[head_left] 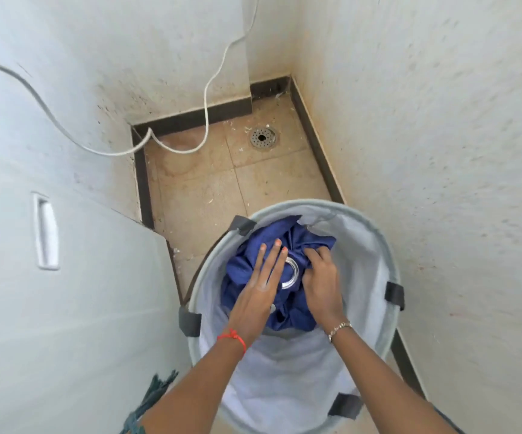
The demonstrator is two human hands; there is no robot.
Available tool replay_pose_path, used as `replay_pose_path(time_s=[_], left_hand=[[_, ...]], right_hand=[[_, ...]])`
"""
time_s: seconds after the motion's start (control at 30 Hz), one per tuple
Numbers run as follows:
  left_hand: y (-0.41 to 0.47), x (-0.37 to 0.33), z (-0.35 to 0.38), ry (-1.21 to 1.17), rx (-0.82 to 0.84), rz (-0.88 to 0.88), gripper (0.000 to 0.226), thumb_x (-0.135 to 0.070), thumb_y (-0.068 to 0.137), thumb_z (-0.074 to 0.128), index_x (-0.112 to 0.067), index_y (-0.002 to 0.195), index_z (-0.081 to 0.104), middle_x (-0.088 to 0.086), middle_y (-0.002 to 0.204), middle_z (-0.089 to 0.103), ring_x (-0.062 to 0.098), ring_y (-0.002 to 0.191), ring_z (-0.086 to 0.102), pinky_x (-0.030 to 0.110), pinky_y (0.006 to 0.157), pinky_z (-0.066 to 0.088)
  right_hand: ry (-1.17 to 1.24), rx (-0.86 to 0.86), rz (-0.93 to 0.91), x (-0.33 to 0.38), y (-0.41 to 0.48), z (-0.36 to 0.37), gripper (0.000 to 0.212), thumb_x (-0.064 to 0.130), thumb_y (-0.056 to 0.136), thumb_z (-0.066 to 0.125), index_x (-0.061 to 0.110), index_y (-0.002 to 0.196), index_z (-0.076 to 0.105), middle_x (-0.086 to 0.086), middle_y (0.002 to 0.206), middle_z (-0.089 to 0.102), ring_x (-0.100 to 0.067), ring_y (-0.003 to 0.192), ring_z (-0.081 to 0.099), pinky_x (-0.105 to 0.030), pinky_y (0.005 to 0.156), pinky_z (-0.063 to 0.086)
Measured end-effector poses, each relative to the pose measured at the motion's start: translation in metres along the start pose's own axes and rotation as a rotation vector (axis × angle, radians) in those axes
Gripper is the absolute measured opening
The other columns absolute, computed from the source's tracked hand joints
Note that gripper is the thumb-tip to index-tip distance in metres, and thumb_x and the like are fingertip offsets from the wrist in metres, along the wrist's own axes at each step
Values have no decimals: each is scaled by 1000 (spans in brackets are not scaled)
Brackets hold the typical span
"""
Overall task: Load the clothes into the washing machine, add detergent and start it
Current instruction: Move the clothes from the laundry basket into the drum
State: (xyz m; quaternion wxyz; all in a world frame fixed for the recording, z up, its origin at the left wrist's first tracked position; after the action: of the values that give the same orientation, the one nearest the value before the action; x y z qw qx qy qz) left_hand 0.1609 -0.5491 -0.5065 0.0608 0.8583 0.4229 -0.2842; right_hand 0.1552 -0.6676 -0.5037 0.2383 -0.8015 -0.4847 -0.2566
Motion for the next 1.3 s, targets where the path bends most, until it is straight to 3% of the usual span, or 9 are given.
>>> replay_pose_path(time_s=[0.4, 0.5, 0.57, 0.6, 0.7, 0.83, 0.97, 1.07, 1.3], left_hand=[[-60, -150, -223, -264, -279, 162, 120, 31, 61, 36, -44, 145, -4, -23, 156, 0, 10, 146, 0, 23, 50, 44], [-78, -190, -302, -249, -394, 225, 124, 32, 58, 35, -43, 144, -13, -26, 154, -7, 9, 145, -3, 18, 58, 46], [-94, -215, -354, -217, -439, 272, 126, 30, 54, 32, -44, 142, -20, -29, 152, -15, 8, 144, -13, 19, 102, 38], [-103, -225, -380, -196, -438, 292, 126, 28, 52, 30, -46, 140, -23, -30, 151, -18, 8, 143, -18, 22, 117, 13], [-139, -250, -463, -43, -490, 330, 115, 17, 55, 23, -47, 140, -22, -27, 149, -25, 11, 141, -24, 31, 115, -19], [-215, -278, -568, 106, -571, 398, 94, -9, 64, 26, -37, 146, -8, -7, 153, -25, 22, 142, -25, 50, 116, -10], [-305, -296, -662, 312, -653, 412, 104, -42, 69, 59, -29, 145, -11, 6, 154, -24, 28, 139, -29, 58, 114, -5], [-368, -297, -723, 517, -768, 343, 128, -81, 56, 54, -20, 145, -15, 15, 154, -23, 34, 140, -26, 63, 112, 0], [-464, -250, -808, 845, -923, 137, 130, -69, 55, 67, -22, 146, -14, 19, 154, -18, 35, 141, -20, 65, 111, 2]], right_hand=[[242, -340, -97, 168, -85, -216, 44, -20, 66, 45, -5, 103, 64, -5, 92, 50, -13, 74, 49, 5, 70, 33], [299, -458, -193, 232, -109, -274, 43, -18, 64, 43, -6, 99, 65, -6, 87, 50, 5, 71, 47, 6, 64, 34], [322, -529, -271, 276, -128, -309, 43, -19, 62, 43, -6, 96, 66, -6, 85, 51, 5, 70, 47, 5, 61, 34], [326, -566, -315, 298, -138, -325, 43, -17, 61, 43, -6, 95, 66, -4, 84, 51, 1, 69, 46, 3, 62, 35], [388, -628, -452, 368, -169, -363, 43, -15, 58, 43, -1, 90, 67, 0, 82, 52, 3, 70, 48, -4, 61, 38], [535, -651, -685, 479, -215, -409, 43, -23, 61, 49, 1, 91, 68, -1, 85, 55, 10, 76, 50, -9, 60, 40], [707, -612, -951, 595, -267, -442, 41, -19, 69, 59, 13, 94, 63, 4, 82, 55, 10, 74, 50, -8, 61, 40], [846, -617, -1140, 672, -313, -450, 29, -6, 77, 62, 17, 94, 59, 4, 80, 52, 11, 73, 49, -10, 63, 38], [1091, -426, -1252, 790, -367, -410, 28, -5, 79, 63, 18, 94, 58, -7, 95, 51, 0, 86, 52, -15, 66, 42]])
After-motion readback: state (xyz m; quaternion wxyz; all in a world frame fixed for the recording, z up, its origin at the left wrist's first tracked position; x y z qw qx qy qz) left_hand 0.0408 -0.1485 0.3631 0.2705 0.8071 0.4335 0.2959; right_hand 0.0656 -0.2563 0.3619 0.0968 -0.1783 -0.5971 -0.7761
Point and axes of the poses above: each hand's wrist, its own y-axis towards the middle knuckle, its own z-axis out of the palm, x = y × z, the point moved 6 cm from there along y, towards the middle knuckle
